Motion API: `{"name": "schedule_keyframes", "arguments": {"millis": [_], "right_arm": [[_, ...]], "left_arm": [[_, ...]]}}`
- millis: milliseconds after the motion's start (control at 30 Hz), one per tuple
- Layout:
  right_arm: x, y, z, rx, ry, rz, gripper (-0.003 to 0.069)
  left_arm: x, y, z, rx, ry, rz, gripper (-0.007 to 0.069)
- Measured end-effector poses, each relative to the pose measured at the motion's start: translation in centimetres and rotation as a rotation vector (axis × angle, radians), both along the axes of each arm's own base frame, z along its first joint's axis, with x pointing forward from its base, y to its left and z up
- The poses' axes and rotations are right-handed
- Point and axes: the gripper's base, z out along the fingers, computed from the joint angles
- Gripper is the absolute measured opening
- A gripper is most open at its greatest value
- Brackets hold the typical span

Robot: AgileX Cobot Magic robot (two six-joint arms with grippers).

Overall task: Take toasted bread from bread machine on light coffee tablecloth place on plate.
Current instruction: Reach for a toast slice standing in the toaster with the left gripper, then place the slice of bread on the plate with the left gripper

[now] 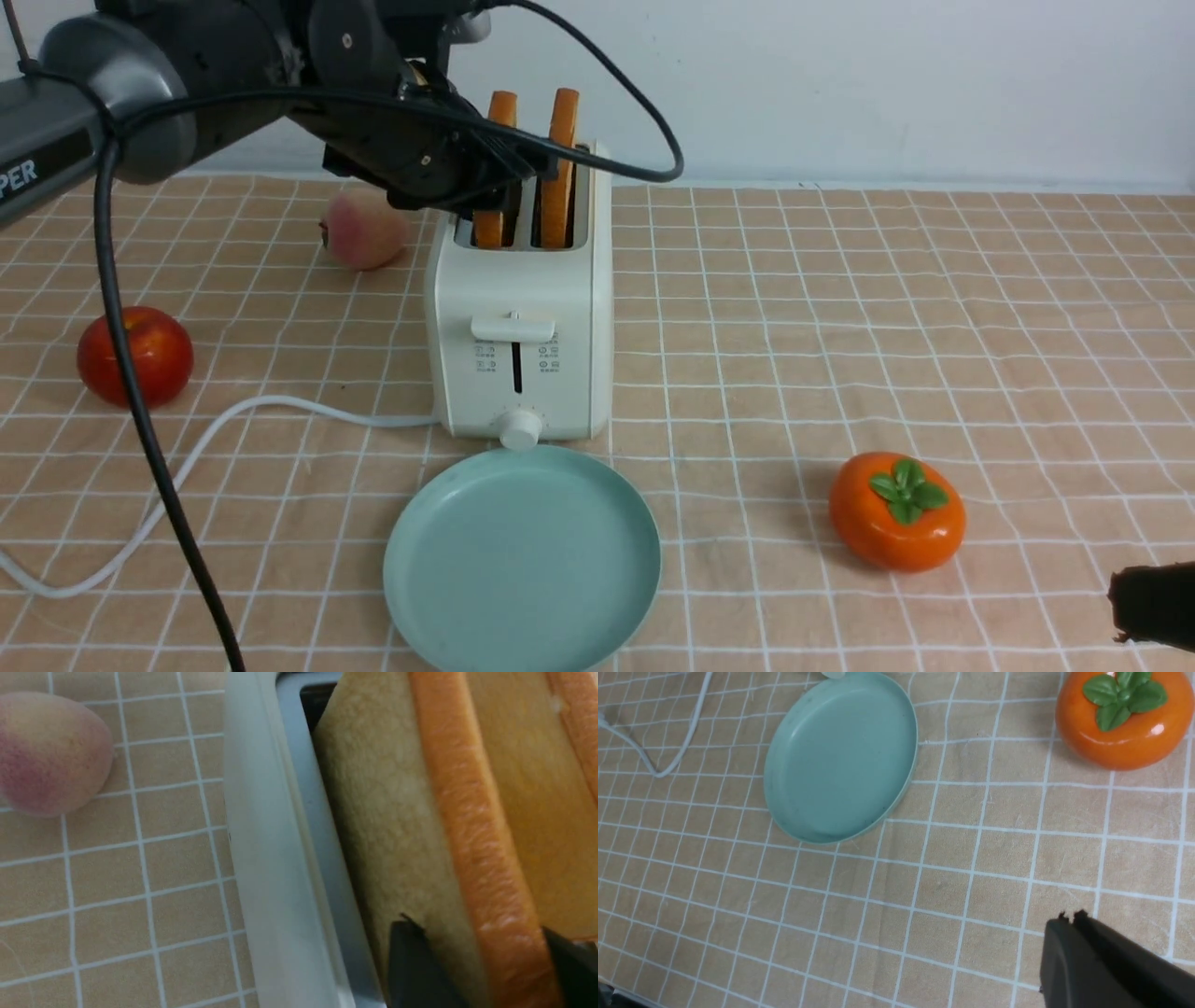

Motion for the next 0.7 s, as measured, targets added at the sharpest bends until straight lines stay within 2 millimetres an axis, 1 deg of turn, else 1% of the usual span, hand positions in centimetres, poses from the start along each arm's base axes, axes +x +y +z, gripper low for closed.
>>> {"name": "schedule_keyframes", "arguments": {"millis": [33,67,133,200,267,333,367,400,433,467,500,533,567,633,667,700], "right_arm": [[0.0,0.0,0.0,0.000,-0.002,-0.001,0.0001],[0.0,0.0,0.0,0.000,-0.003,-0.002,0.0002],[0.0,0.0,0.0,0.000,-0.004,-0.003,0.0003],[0.0,0.0,0.0,0.000,-0.004,-0.003,0.0005],[0.0,0.0,0.0,0.000,-0.004,-0.003,0.0006],[0.0,0.0,0.0,0.000,-0.004,-0.003,0.0008],[0.0,0.0,0.0,0.000,-0.005,-0.004,0.0010],[0.1,0.0,0.0,0.000,-0.006,-0.004,0.0010],[0.1,0.0,0.1,0.000,-0.010,-0.007,0.0012],[0.1,0.0,0.1,0.001,-0.010,-0.007,0.0013],[0.1,0.0,0.1,0.001,-0.010,-0.007,0.0013],[0.1,0.0,0.1,0.001,-0.010,-0.007,0.0013],[0.1,0.0,0.1,0.001,-0.013,-0.010,0.0016],[0.2,-0.1,0.1,0.001,-0.019,-0.014,0.0018],[0.2,-0.1,0.1,0.001,-0.020,-0.015,0.0019],[0.2,-0.1,0.1,0.002,-0.023,-0.017,0.0021]], "left_arm": [[0.0,0.0,0.0,0.004,-0.002,0.000,0.0099],[-0.1,0.1,0.2,0.005,-0.007,-0.001,0.0069],[-0.3,0.1,0.6,0.007,-0.008,-0.002,0.0079],[-0.8,0.4,1.6,0.012,-0.023,-0.003,0.0087],[-1.5,0.7,3.5,0.011,-0.063,-0.004,0.0088],[-3.1,1.2,6.7,-0.009,-0.128,-0.004,0.0088],[-4.3,1.7,8.6,-0.020,-0.161,-0.004,0.0088],[-4.6,1.7,8.9,-0.022,-0.166,-0.005,0.0088],[-6.6,2.4,11.4,-0.037,-0.196,-0.007,0.0088],[-6.9,2.5,11.6,-0.040,-0.191,-0.008,0.0088],[-9.2,3.1,13.5,-0.064,-0.197,-0.016,0.0088],[-9.8,3.3,14.0,-0.070,-0.204,-0.017,0.0088],[-12.1,3.8,14.9,-0.096,-0.177,-0.031,0.0088],[-14.7,4.3,15.1,-0.126,-0.146,-0.048,0.0088],[-14.9,4.4,15.1,-0.129,-0.142,-0.050,0.0088],[-16.5,4.5,13.8,-0.155,-0.101,-0.072,0.0088]]}}
